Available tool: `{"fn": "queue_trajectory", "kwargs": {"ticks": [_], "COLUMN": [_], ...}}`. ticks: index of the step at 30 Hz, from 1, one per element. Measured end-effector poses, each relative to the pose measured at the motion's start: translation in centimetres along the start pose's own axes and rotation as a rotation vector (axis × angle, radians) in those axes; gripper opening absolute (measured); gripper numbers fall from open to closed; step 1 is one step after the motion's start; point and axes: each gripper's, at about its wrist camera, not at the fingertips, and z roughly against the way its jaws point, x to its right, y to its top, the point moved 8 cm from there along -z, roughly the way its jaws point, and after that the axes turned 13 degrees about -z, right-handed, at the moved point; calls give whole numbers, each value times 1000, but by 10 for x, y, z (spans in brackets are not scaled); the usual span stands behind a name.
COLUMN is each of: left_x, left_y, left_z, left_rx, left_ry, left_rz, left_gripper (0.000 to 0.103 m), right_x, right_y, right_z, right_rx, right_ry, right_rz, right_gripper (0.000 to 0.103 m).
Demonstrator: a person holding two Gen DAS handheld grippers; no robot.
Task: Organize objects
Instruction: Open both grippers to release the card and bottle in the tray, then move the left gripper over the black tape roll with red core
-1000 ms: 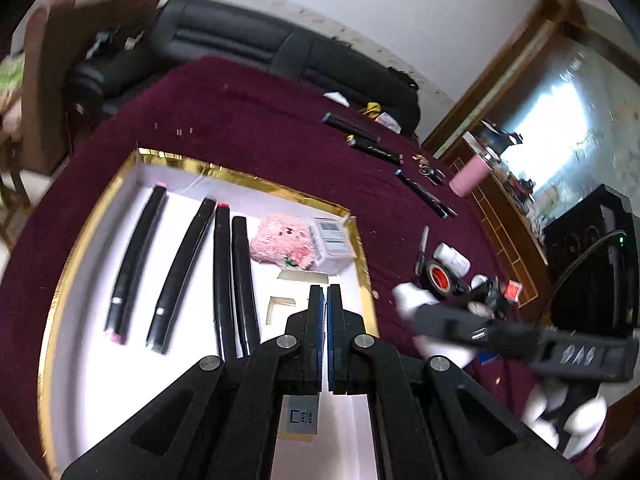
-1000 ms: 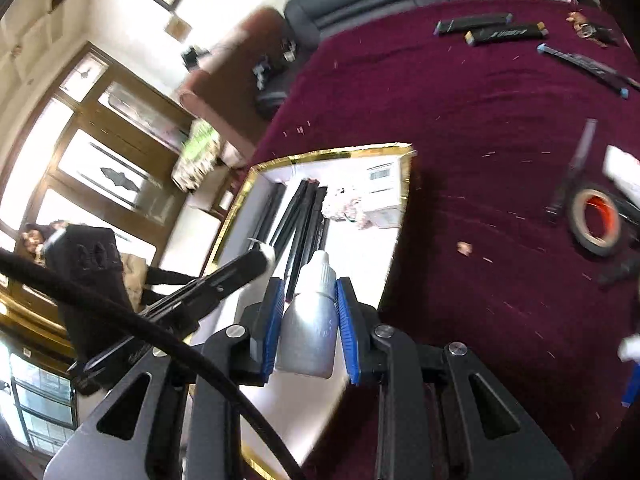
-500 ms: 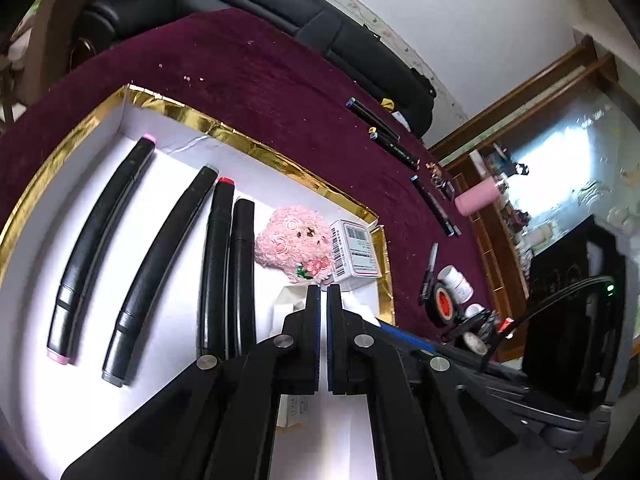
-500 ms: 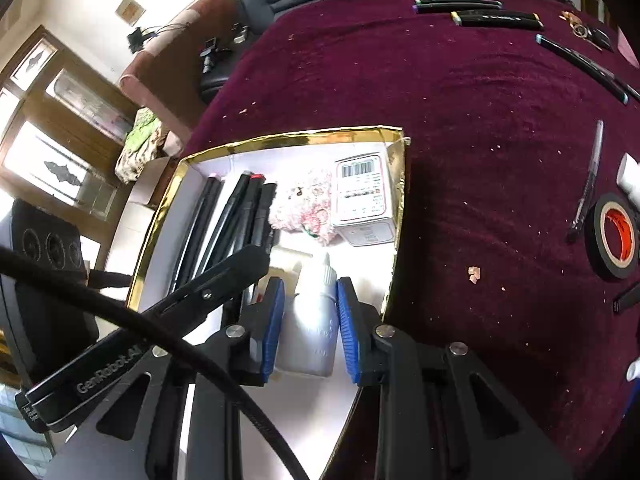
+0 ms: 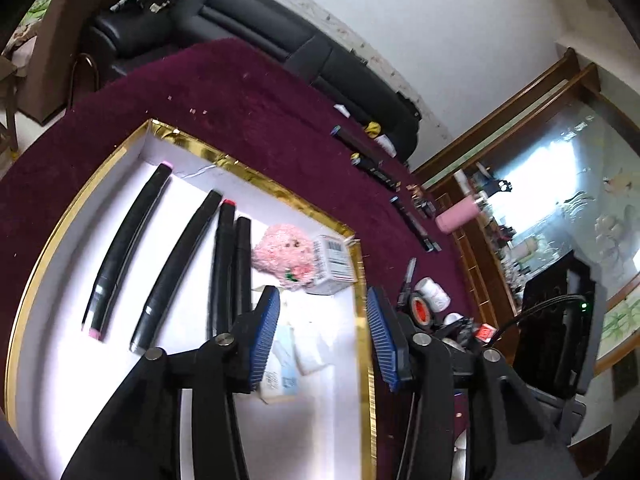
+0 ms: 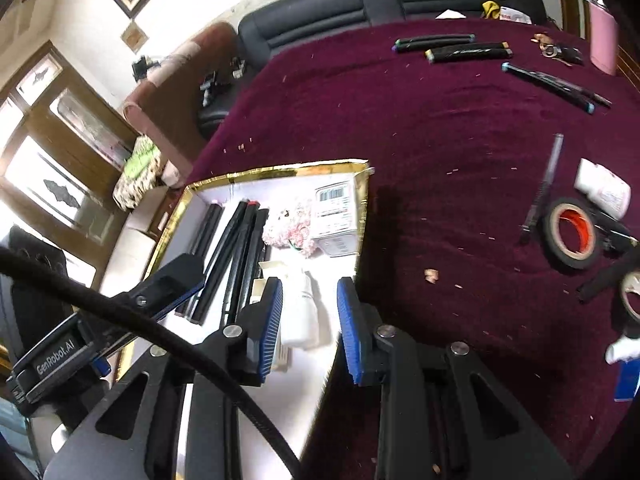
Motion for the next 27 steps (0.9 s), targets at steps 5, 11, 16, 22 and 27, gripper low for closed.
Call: {"fn": "queue_trajectory", "kwargs": {"ticks": [5, 11, 16, 22, 27], "left_x": [24, 54, 82, 117, 132], "left_y": [-8, -20, -18, -19, -37], "left_z": [13, 19, 28, 21, 6], "left_rx": [26, 33, 85, 75, -8], "left_ry": [-34, -45, -34, -43, -37], "left_rz": [-36, -114, -197, -268, -303], "left_gripper": [48, 48, 48, 52, 52], "right_x": [19, 40, 27, 24, 69], "right_y": [7, 31, 51, 19, 3], "right_z": [35, 98, 182, 187, 163], "right_rx": [3, 151, 363, 233, 194], "right_ry": [70, 2, 48, 579, 538], "right_rz": [-52, -29, 25, -83, -179], "right_gripper": [44, 48, 101, 103, 103]}}
